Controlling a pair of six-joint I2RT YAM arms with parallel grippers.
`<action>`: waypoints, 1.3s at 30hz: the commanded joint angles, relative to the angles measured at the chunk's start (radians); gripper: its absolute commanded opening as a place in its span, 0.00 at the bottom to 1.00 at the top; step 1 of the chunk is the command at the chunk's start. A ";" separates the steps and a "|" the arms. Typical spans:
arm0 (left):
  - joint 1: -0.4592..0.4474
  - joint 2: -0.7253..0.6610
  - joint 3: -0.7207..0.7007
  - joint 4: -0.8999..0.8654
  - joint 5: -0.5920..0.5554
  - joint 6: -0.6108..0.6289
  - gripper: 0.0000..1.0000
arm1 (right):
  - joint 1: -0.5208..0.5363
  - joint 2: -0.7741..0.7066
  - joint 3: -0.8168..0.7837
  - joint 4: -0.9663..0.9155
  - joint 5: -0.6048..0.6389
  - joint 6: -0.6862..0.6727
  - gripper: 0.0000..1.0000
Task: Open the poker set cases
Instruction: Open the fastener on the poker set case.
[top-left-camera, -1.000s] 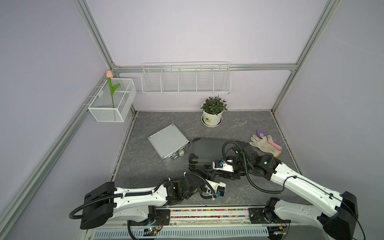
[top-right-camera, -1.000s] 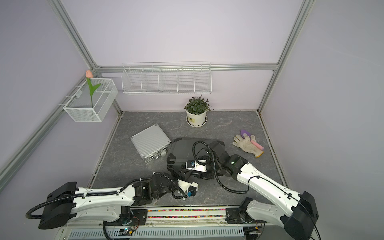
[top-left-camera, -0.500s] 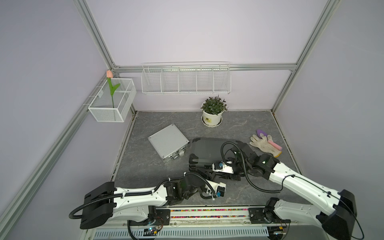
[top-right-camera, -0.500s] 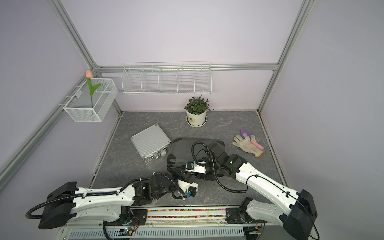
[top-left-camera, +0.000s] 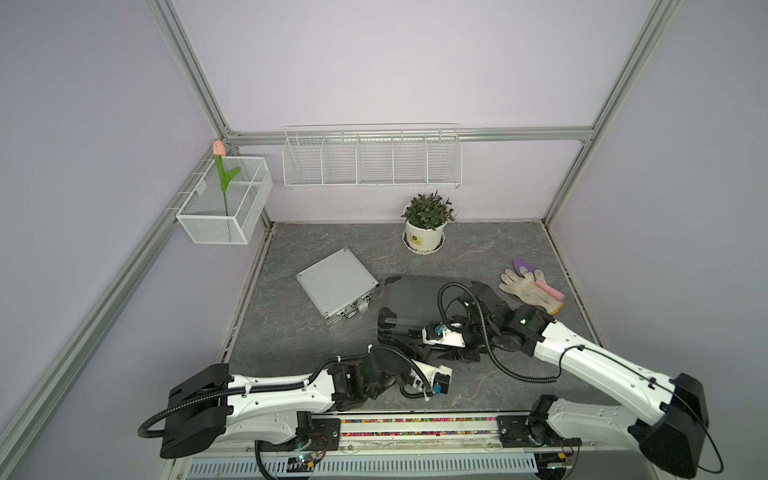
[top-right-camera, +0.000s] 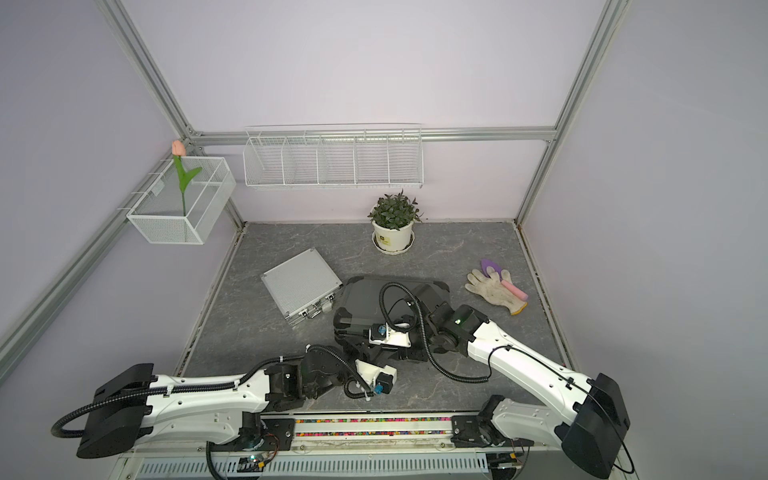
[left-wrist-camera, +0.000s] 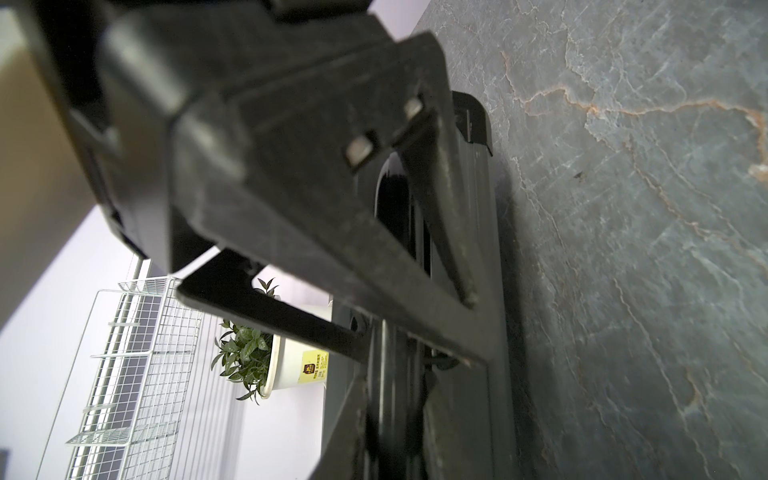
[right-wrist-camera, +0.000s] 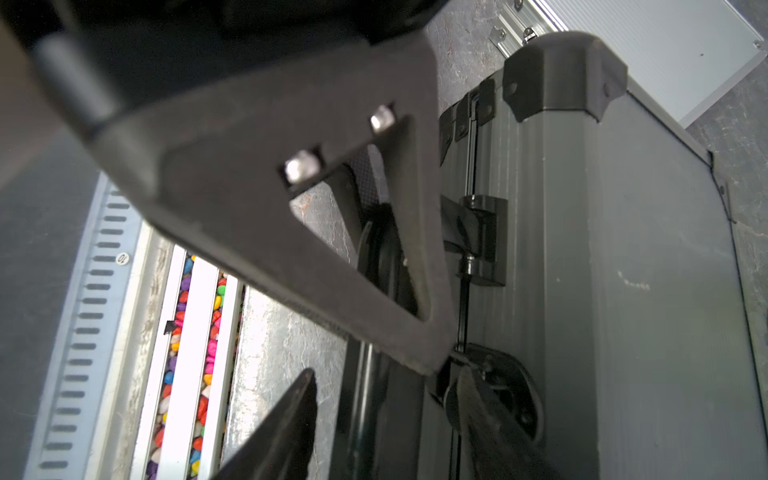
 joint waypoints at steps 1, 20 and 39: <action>0.000 -0.054 0.065 0.261 -0.026 0.059 0.00 | -0.001 -0.022 -0.015 -0.019 0.036 0.002 0.59; 0.000 -0.031 0.073 0.261 -0.017 0.058 0.00 | -0.001 -0.290 -0.139 0.094 0.136 0.111 0.98; 0.000 -0.016 0.088 0.279 0.032 0.039 0.00 | -0.005 -0.348 0.057 0.039 0.502 0.606 0.98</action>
